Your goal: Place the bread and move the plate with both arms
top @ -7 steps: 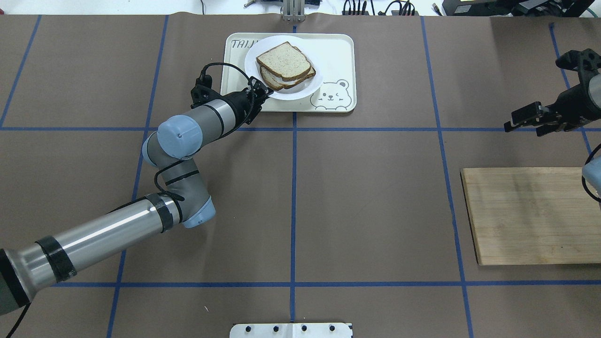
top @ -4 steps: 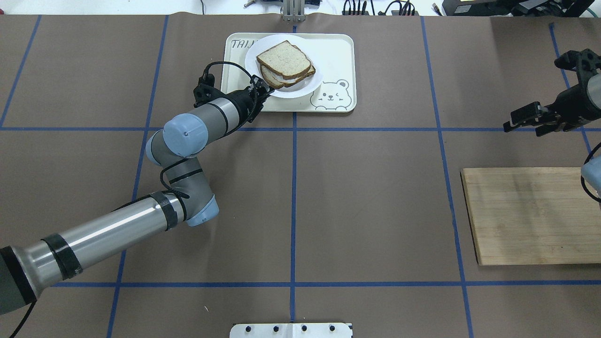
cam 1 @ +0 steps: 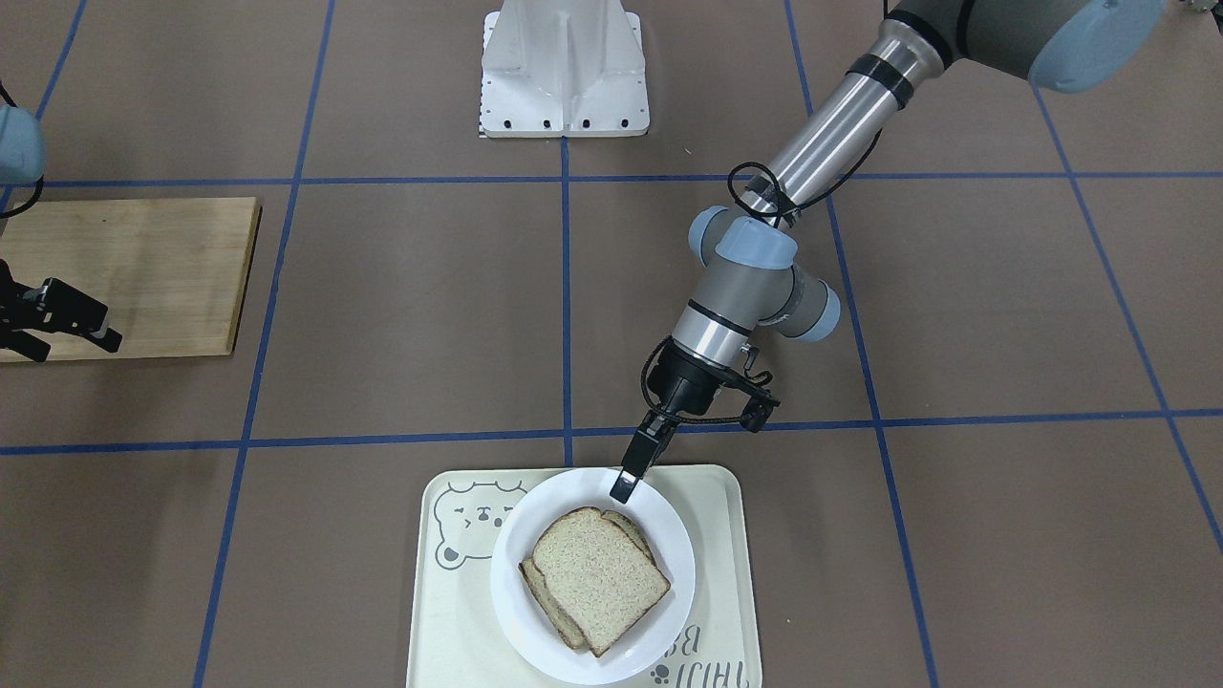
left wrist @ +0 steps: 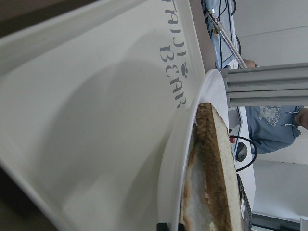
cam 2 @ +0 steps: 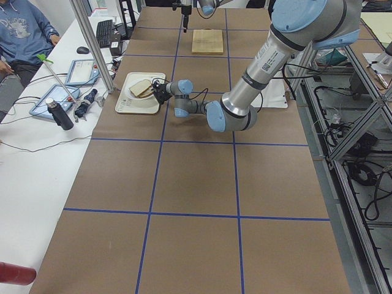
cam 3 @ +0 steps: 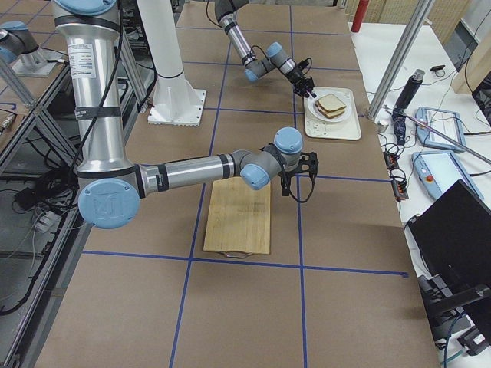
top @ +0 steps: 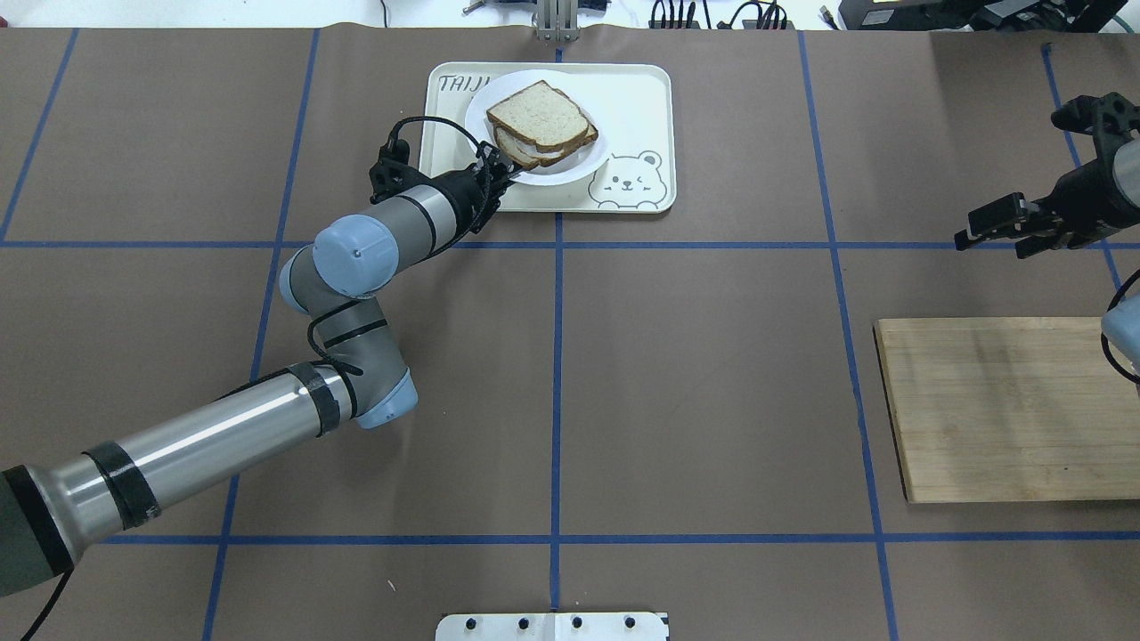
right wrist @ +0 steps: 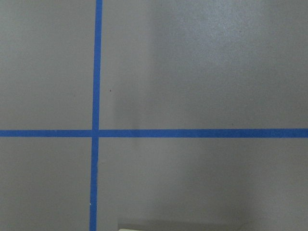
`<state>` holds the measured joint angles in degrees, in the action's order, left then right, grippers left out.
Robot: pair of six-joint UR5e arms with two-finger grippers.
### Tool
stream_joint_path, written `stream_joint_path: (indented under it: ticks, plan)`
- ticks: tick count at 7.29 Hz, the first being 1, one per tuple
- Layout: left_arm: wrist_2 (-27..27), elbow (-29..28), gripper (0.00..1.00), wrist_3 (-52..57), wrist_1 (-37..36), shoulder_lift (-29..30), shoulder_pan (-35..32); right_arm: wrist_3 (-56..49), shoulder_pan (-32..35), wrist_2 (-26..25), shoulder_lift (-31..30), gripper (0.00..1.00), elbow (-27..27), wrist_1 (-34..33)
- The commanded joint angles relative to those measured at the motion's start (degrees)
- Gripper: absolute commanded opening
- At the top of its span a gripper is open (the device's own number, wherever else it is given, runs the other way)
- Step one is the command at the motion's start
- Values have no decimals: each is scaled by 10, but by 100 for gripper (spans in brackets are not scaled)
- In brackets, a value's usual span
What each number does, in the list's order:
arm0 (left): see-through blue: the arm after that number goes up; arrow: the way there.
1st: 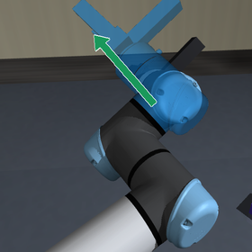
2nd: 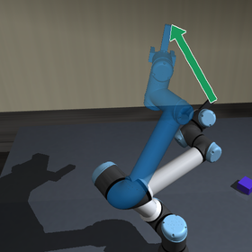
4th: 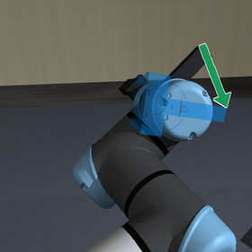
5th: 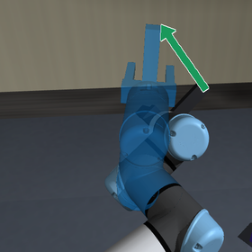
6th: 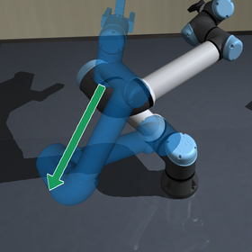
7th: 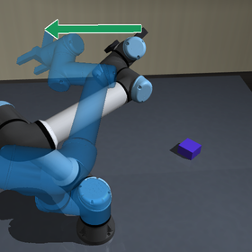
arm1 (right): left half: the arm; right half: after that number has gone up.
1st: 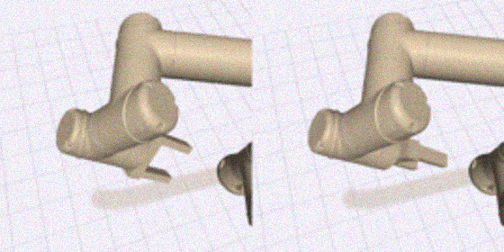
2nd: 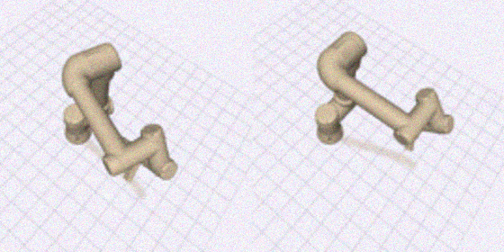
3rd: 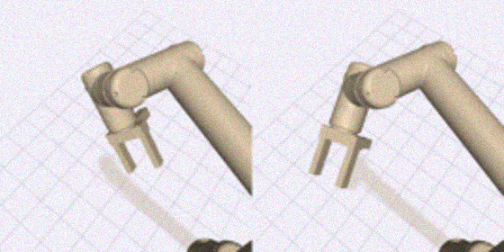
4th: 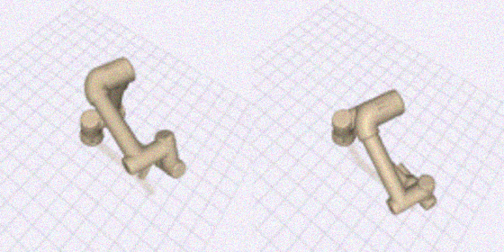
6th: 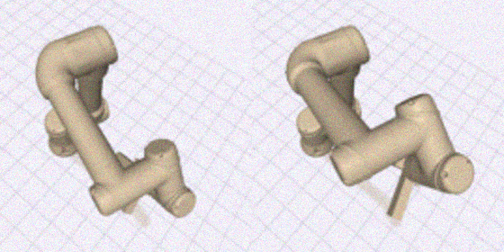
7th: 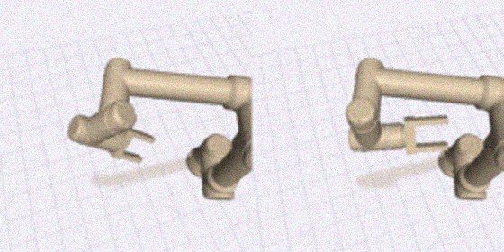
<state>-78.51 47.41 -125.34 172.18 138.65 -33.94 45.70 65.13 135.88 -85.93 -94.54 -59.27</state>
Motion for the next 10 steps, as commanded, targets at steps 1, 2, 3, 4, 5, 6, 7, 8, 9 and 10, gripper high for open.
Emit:
stream_joint_path:
  ticks: [1, 2, 3, 4, 5, 6, 7, 8, 9, 10]
  plan:
    - [-2, 7, 81, 2, 1, -1, -1, 0, 3, 0, 1, 100, 0, -1]
    - [-2, 57, 89, 9, 0, -27, -2, 0, 4, 0, 1, 100, 0, -1]
    - [-4, 128, 89, 11, 0, -70, -4, 0, 10, 0, 1, 100, 0, -1]
    - [-15, 182, 89, 12, 0, -122, -3, 0, 14, -1, 0, 100, 0, 0]
    - [-49, 216, 89, 28, -3, -155, -7, 0, 19, -4, -1, 100, 0, 0]
    - [-54, 246, 90, 101, -4, -197, -7, 0, 24, -11, -1, 100, -1, 1]
    - [-85, 261, 97, 192, -22, -218, -23, 0, 29, -29, 1, 100, -6, 1]
    - [-148, 262, 97, 262, -59, -221, -76, 0, 33, -39, 1, 100, -6, 1]
    - [-205, 261, 97, 315, -80, -252, -122, -1, 36, -55, 1, 100, -6, 3]
    - [-249, 262, 97, 448, -100, -288, -158, 0, 38, -80, -1, 100, -15, 2]
